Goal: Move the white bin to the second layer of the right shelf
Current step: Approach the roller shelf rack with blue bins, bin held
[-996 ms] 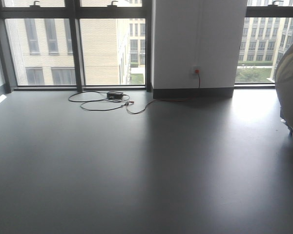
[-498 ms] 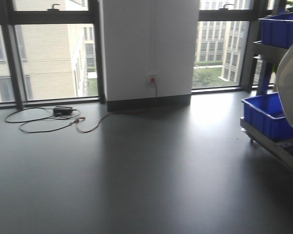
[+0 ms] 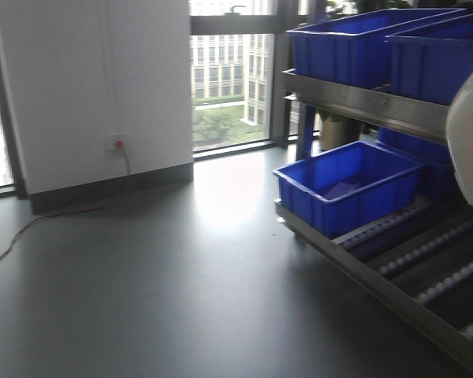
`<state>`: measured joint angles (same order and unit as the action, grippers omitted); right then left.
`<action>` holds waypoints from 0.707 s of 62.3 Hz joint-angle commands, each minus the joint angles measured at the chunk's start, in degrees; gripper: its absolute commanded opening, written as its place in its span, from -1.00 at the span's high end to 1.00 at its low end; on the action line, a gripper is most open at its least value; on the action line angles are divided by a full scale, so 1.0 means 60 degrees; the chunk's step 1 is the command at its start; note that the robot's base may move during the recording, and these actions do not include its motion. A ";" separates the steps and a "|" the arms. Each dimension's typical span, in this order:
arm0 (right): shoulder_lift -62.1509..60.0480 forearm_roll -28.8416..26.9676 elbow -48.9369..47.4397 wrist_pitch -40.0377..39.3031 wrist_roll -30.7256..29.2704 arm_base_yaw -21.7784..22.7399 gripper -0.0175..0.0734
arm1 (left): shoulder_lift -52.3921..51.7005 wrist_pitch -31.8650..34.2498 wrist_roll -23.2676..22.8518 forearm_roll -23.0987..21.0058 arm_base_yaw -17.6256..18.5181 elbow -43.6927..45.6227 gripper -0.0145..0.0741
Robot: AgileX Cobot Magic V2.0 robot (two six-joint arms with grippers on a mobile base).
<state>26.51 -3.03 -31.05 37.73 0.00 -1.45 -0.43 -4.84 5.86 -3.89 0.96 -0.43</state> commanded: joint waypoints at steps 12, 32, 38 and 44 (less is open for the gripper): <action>0.0039 -0.0036 -0.0301 -0.0890 0.0000 0.0031 0.56 | -0.0126 0.0806 -0.0025 -0.0058 0.0019 -0.0351 0.48; 0.0039 -0.0036 -0.0301 -0.0890 0.0000 0.0031 0.56 | -0.0126 0.0806 -0.0025 -0.0058 0.0019 -0.0351 0.48; 0.0039 -0.0036 -0.0301 -0.0890 0.0000 0.0031 0.56 | -0.0126 0.0806 -0.0025 -0.0058 0.0019 -0.0351 0.48; 0.0039 -0.0036 -0.0301 -0.0890 0.0000 0.0031 0.56 | -0.0126 0.0806 -0.0025 -0.0058 0.0019 -0.0351 0.48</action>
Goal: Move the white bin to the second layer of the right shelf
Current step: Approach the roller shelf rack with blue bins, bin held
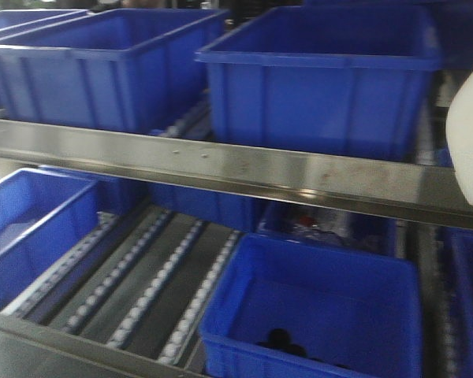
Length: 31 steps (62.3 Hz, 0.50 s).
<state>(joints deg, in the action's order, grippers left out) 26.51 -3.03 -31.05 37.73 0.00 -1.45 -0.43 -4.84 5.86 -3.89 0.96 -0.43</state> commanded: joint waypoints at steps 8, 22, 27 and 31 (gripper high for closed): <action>0.0039 -0.0036 -0.0301 -0.0890 0.0000 0.0031 0.56 | -0.0126 0.0806 -0.0025 -0.0058 0.0038 -0.0351 0.48; 0.0039 -0.0036 -0.0301 -0.0890 0.0000 0.0031 0.56 | -0.0126 0.0806 -0.0025 -0.0058 0.0038 -0.0351 0.48; 0.0039 -0.0036 -0.0301 -0.0890 0.0000 0.0031 0.56 | -0.0126 0.0806 -0.0025 -0.0058 0.0038 -0.0351 0.48; 0.0039 -0.0036 -0.0301 -0.0890 0.0000 0.0031 0.56 | -0.0126 0.0806 -0.0025 -0.0058 0.0038 -0.0351 0.48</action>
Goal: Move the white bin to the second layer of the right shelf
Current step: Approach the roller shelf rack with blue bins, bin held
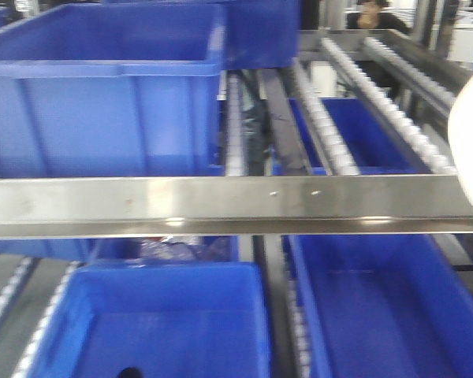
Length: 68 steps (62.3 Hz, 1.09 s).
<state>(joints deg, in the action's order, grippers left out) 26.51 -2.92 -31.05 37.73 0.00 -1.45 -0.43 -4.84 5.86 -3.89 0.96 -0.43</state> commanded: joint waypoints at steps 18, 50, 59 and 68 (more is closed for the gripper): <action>0.0039 -0.0055 -0.0301 -0.0890 0.0000 0.0031 0.56 | -0.0126 0.0806 -0.0025 -0.0058 0.0038 -0.0351 0.48; 0.0039 -0.0055 -0.0301 -0.0890 0.0000 0.0031 0.56 | -0.0126 0.0806 -0.0025 -0.0058 0.0038 -0.0351 0.48; 0.0039 -0.0055 -0.0301 -0.0890 0.0000 0.0031 0.56 | -0.0126 0.0806 -0.0025 -0.0058 0.0038 -0.0351 0.48; 0.0039 -0.0055 -0.0301 -0.0890 0.0000 0.0031 0.56 | -0.0126 0.0806 -0.0025 -0.0058 0.0038 -0.0351 0.48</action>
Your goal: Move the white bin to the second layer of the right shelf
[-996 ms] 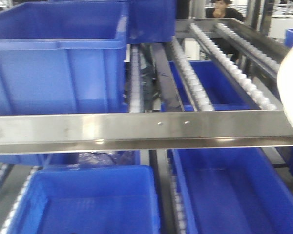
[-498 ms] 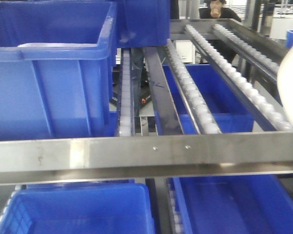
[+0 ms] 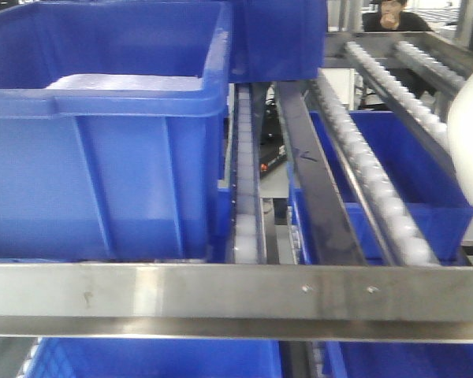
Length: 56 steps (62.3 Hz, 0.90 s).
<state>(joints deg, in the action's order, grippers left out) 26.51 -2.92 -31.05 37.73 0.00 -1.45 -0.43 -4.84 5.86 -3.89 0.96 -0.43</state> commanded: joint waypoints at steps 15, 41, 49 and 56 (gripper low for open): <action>0.0039 -0.0055 -0.0301 -0.0890 0.0000 0.0031 0.56 | -0.0126 0.0806 -0.0025 -0.0058 0.0038 -0.0351 0.48; 0.0039 -0.0055 -0.0301 -0.0890 0.0000 0.0031 0.56 | -0.0126 0.0806 -0.0025 -0.0058 0.0038 -0.0351 0.48; 0.0039 -0.0055 -0.0301 -0.0890 0.0000 0.0031 0.56 | -0.0126 0.0806 -0.0025 -0.0058 0.0038 -0.0351 0.48; 0.0039 -0.0055 -0.0301 -0.0890 0.0000 0.0031 0.56 | -0.0126 0.0806 -0.0025 -0.0058 0.0038 -0.0351 0.48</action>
<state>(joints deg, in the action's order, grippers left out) 26.51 -2.92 -31.05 37.73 0.00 -1.45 -0.43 -4.84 5.86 -3.89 0.96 -0.43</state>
